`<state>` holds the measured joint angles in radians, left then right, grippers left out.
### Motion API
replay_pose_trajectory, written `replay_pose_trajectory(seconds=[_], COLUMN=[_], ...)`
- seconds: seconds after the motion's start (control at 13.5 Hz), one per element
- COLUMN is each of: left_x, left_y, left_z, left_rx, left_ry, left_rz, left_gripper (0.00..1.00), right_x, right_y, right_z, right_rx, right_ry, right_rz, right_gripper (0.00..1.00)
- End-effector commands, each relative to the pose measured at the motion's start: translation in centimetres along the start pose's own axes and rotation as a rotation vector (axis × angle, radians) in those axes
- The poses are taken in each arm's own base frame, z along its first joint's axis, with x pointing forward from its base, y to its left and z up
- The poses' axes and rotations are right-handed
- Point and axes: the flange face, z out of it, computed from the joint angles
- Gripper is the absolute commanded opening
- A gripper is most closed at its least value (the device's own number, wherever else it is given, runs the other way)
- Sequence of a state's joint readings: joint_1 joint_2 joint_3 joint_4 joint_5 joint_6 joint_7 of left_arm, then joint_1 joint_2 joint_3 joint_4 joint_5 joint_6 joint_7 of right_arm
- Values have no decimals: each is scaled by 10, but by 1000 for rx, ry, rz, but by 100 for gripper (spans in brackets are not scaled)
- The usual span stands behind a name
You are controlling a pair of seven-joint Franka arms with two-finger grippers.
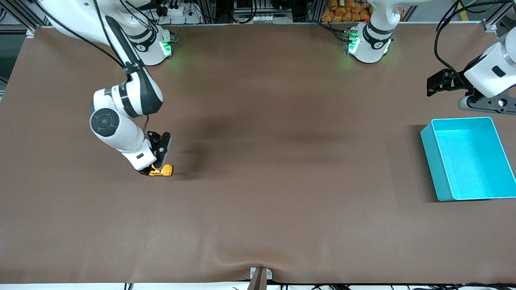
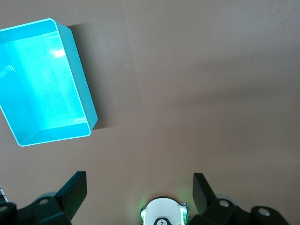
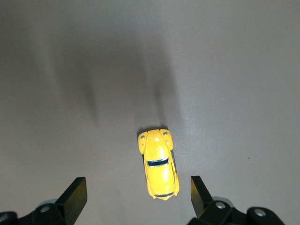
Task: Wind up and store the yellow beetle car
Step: 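Lower the right gripper over the yellow car while the left gripper rises, then close the right gripper on the yellow car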
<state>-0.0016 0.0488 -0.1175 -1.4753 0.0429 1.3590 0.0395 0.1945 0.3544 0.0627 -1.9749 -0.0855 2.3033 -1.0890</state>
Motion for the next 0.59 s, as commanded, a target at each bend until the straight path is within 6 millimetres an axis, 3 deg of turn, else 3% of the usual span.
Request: replay_pose_trajectory(seconds=[0.0, 0.15, 0.3, 0.52], left_x=[1, 7, 10, 12], left_y=[-2, 2, 3, 1], left_z=[-1, 5, 9, 11], left_rx=[20, 19, 18, 14], left_ry=[3, -5, -13, -14], left_rz=[3, 11, 13, 8], left_gripper=[100, 100, 100, 100], right_x=[-4, -12, -17, -25], right_y=[9, 13, 14, 20], right_z=[17, 27, 31, 44], right_rx=[-30, -29, -22, -34], right_ry=[-8, -5, -8, 2], right_rz=[-44, -43, -42, -66], right_gripper=[98, 98, 88, 86])
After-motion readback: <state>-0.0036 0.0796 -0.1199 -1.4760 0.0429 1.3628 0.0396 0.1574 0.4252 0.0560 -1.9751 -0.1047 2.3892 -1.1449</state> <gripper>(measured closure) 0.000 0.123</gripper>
